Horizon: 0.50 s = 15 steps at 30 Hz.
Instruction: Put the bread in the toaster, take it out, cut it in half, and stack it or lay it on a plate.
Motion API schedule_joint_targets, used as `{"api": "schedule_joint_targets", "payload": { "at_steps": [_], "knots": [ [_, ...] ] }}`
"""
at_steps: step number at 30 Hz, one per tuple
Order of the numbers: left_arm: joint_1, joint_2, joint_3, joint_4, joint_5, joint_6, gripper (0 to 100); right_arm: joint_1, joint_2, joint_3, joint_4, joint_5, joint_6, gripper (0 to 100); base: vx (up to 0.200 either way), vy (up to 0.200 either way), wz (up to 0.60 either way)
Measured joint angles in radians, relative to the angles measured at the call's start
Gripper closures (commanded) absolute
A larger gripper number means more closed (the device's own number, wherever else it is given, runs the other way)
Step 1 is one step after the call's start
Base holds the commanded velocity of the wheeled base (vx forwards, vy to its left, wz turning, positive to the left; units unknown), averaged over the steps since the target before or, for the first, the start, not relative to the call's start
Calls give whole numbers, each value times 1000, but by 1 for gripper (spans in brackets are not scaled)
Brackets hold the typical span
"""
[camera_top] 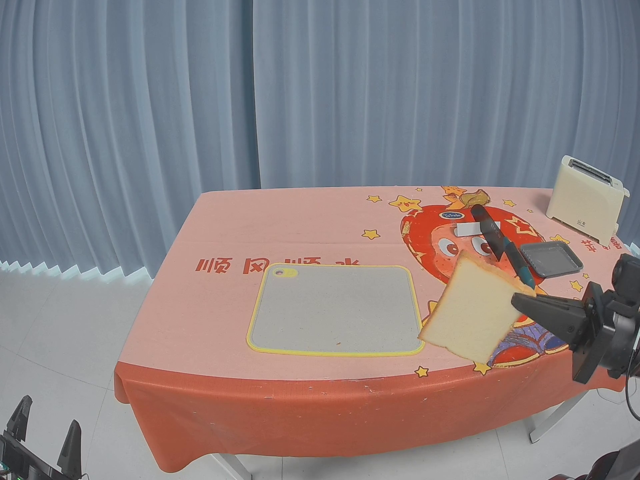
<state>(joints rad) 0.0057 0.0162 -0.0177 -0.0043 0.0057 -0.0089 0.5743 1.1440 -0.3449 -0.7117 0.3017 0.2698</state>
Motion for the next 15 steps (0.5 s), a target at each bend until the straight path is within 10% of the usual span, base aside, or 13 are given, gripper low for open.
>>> {"api": "schedule_joint_targets", "payload": {
  "at_steps": [15],
  "knots": [
    [0, 0, 0, 0, 0, 0, 0, 63, 91, -10, -187, -6, 234, 100, 0, 0, 0]
  ]
}}
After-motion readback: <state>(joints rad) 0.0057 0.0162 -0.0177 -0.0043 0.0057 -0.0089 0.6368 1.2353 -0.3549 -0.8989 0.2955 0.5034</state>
